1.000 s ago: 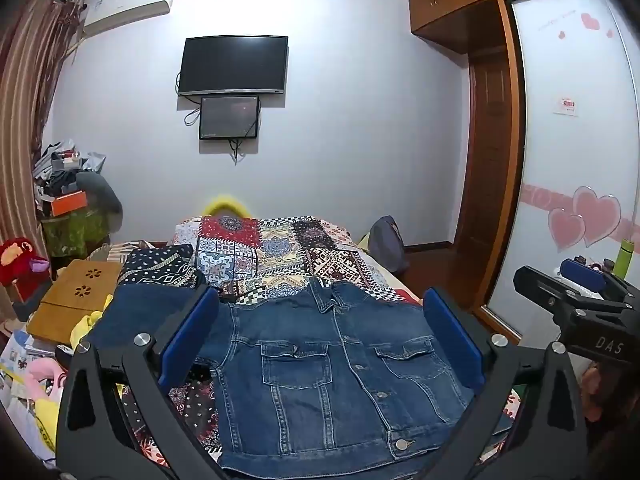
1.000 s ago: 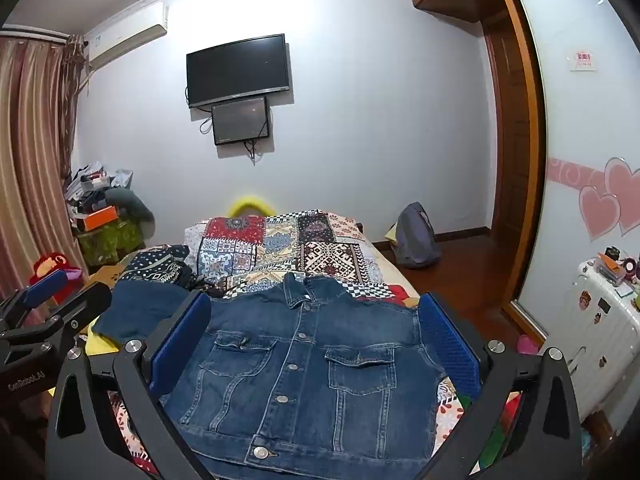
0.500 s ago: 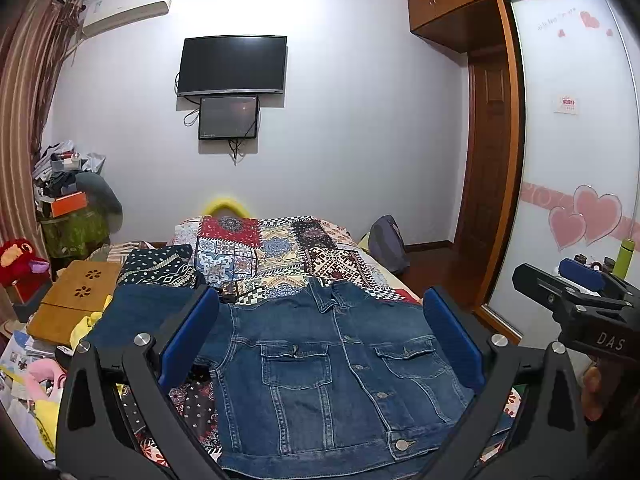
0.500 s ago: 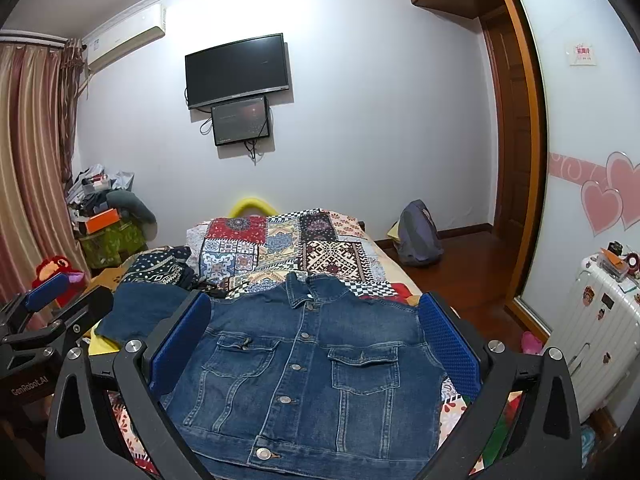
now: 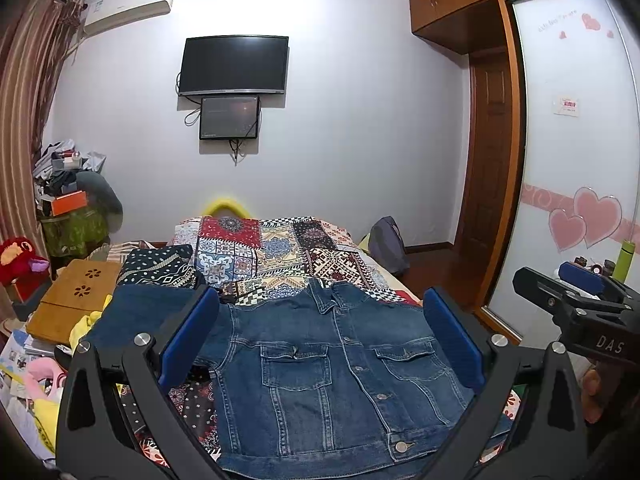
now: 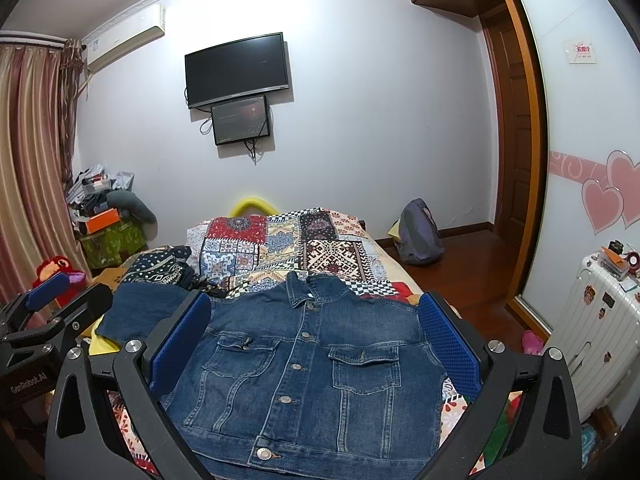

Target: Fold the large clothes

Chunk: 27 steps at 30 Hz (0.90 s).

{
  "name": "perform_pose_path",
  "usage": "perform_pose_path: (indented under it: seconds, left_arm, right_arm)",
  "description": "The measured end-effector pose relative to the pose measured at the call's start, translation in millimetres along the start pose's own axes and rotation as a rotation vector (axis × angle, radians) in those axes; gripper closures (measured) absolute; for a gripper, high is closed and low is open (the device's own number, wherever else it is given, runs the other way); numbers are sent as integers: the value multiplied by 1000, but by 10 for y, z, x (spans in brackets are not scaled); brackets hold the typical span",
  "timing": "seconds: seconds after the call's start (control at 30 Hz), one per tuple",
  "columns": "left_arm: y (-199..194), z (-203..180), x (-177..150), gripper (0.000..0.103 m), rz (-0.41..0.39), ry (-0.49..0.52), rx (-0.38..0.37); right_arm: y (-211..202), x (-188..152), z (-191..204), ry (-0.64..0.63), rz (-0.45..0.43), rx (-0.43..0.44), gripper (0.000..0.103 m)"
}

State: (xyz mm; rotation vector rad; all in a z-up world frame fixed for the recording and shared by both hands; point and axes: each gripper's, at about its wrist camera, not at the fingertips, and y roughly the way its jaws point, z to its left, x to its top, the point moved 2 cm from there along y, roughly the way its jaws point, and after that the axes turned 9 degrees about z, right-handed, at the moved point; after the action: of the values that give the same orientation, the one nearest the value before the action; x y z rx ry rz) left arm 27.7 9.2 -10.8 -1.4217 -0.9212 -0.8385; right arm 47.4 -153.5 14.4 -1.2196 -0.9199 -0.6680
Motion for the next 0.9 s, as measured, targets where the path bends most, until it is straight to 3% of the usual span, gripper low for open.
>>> perform_pose_path:
  seconds: [0.9]
  left_arm:
    - [1,-14,-3,0,3,-9,0]
  right_arm:
    - [4,16,31,-8,5,12,0]
